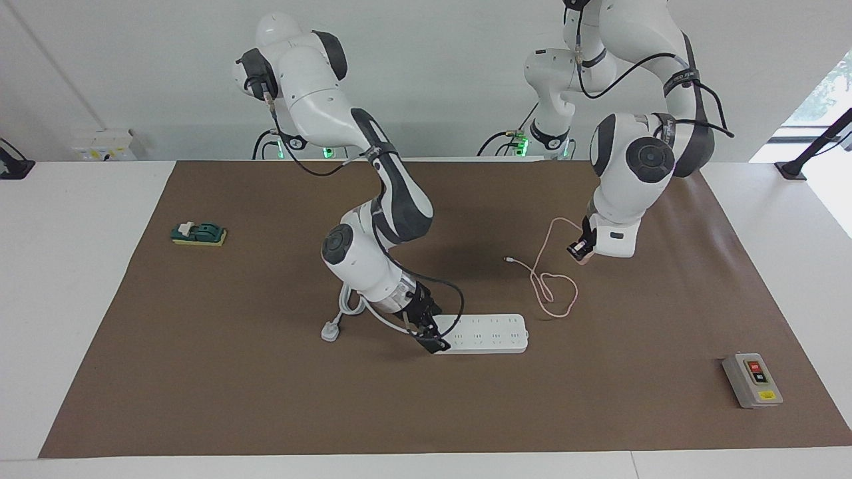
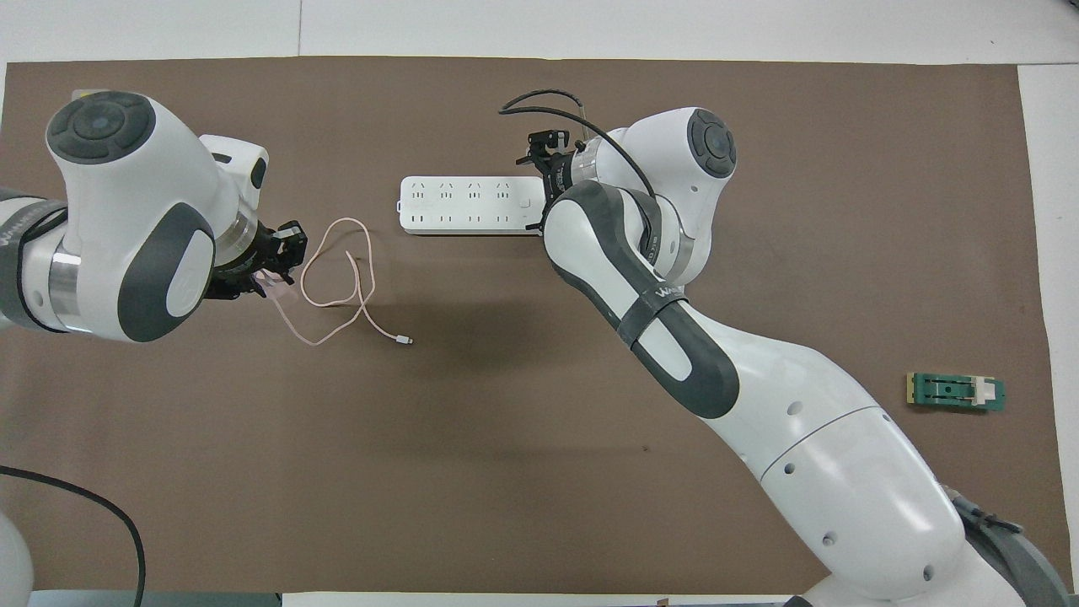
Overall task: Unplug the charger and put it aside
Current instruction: 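Pull the pink charger away from the strip with the left gripper, then lower the charger nearer the robot while the right gripper withdraws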
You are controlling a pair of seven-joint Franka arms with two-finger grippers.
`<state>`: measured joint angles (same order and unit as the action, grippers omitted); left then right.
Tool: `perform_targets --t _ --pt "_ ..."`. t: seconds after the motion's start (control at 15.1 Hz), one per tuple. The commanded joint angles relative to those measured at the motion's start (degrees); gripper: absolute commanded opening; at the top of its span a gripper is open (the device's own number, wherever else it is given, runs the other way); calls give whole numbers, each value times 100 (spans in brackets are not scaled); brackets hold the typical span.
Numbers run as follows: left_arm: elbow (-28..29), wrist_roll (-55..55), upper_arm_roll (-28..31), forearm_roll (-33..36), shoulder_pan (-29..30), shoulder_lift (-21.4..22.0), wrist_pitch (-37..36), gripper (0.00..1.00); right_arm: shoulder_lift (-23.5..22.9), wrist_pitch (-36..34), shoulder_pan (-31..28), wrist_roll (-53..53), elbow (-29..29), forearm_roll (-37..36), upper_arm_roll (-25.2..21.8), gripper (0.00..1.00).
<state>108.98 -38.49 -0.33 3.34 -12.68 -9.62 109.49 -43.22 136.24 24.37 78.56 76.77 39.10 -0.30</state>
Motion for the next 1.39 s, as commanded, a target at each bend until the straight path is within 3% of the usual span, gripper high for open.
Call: perform_targets --t 0.0,0.2,0.4,0.46,0.53,0.73,0.86,1.12,1.32 --pt "1430 543 -37 96 46 679 1001 0 401 -202 -73 -122 241 36 -84 100" --pt "1810 1036 -46 96 143 829 1189 0 875 -1000 -64 -113 391 19 -514 100" --pt "2109 1264 -37 96 256 926 1329 5 1297 -1197 6 -104 828 10 -839 100" --pt "2197 1282 -37 96 300 953 1425 13 1446 -1223 -20 -104 944 10 -875 100" --pt "2293 1300 -37 96 336 988 1513 27 1570 -1223 -46 -113 1032 1 -884 100" --pt "2435 1817 -29 96 695 1050 1523 83 1781 -1485 -353 -279 1121 -515 -911 100" --pt "2391 2116 -20 192 950 1050 1418 100 1983 -1836 -485 -717 1094 -859 -911 100" --pt "1997 2819 -29 483 1486 1058 927 100 2545 -2565 -652 -2280 1129 -1877 -911 100" --pt "1417 3014 -20 483 1689 1058 242 100 2906 -3225 -880 -3388 1156 -2161 -910 100"
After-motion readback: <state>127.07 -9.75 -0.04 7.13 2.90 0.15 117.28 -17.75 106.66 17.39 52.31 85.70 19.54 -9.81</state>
